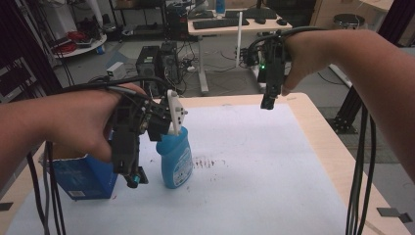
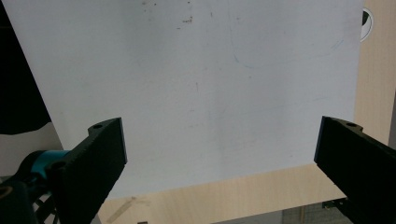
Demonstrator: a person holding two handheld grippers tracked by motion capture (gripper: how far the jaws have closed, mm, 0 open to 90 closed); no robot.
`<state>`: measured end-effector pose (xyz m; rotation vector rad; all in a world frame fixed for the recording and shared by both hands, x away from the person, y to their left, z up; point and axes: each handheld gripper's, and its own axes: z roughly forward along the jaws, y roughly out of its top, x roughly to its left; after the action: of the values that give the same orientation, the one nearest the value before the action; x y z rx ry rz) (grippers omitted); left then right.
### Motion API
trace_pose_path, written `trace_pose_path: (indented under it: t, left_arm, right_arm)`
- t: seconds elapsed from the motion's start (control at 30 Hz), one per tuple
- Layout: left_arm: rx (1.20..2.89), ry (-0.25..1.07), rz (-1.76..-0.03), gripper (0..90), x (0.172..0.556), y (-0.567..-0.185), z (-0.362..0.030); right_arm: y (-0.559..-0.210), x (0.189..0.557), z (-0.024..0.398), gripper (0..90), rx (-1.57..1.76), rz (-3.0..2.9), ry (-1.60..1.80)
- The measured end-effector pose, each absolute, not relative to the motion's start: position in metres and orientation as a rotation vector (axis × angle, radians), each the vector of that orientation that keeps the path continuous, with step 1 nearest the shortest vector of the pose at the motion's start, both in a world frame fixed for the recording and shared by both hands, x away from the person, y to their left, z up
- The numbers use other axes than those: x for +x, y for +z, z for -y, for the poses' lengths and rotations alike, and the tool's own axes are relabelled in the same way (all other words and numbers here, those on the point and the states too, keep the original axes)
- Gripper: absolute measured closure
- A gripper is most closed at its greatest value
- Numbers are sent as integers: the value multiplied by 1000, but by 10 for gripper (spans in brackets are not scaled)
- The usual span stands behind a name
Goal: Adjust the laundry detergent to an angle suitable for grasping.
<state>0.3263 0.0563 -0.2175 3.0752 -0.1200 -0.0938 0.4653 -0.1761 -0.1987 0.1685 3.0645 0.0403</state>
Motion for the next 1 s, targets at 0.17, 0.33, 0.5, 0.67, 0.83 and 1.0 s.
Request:
trace_pose_path:
  t: [0.17,0.33,0.5,0.67,0.83,1.0]
  left_arm:
    - [3077,-88,113,18,326,-218,-57]
    - [3079,-98,120,18,325,-218,-57]
    - [3082,-96,118,18,325,-219,-56]
    - [3077,-95,103,18,325,-218,-56]
    - [3075,-97,84,18,324,-217,-55]
    - [3082,-96,80,18,325,-218,-55]
  right_arm:
    - [-197,464,176,14,174,-3060,38]
    - [-199,463,175,14,166,-3058,23]
    - [-199,465,177,14,178,-3057,20]
    - [-198,465,176,14,170,-3059,39]
    - [-196,461,175,14,156,-3055,48]
    - [-196,459,176,14,151,-3051,43]
